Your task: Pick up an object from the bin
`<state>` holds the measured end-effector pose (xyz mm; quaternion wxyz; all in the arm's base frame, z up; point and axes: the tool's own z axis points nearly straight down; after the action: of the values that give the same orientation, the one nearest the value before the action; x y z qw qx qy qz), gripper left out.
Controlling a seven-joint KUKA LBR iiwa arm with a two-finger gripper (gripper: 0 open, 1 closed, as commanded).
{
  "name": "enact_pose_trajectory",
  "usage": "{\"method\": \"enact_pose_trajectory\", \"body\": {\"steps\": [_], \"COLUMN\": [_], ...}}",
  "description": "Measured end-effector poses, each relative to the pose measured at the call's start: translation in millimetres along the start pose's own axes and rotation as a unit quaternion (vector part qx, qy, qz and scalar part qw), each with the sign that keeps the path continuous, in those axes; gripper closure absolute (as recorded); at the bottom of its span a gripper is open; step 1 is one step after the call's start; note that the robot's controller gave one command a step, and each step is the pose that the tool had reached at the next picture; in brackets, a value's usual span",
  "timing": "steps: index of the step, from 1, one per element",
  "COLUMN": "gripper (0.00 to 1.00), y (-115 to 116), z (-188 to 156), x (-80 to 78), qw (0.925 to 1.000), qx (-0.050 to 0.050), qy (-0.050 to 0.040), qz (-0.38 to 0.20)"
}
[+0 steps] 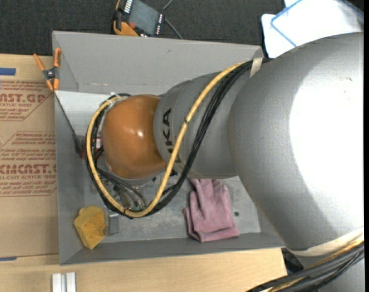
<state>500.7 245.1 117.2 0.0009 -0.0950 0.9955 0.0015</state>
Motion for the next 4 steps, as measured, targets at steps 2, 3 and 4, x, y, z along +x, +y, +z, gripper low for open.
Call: {"method": "enact_pose_trajectory", "body": {"steps": [2,3,4], "gripper": [0.00,1.00,1.00], "y": [4.1,6.6,6.6], "z": [45.4,44.9,44.9], "x": [11.0,16.0,15.9], "qw": [0.9802,0.9215,0.9215], "qx": [0.000,0.000,-0.001], "qy": [-0.0064,-0.0103,-0.0104], "qz": [-0.198,-0.388,-0.388]}}
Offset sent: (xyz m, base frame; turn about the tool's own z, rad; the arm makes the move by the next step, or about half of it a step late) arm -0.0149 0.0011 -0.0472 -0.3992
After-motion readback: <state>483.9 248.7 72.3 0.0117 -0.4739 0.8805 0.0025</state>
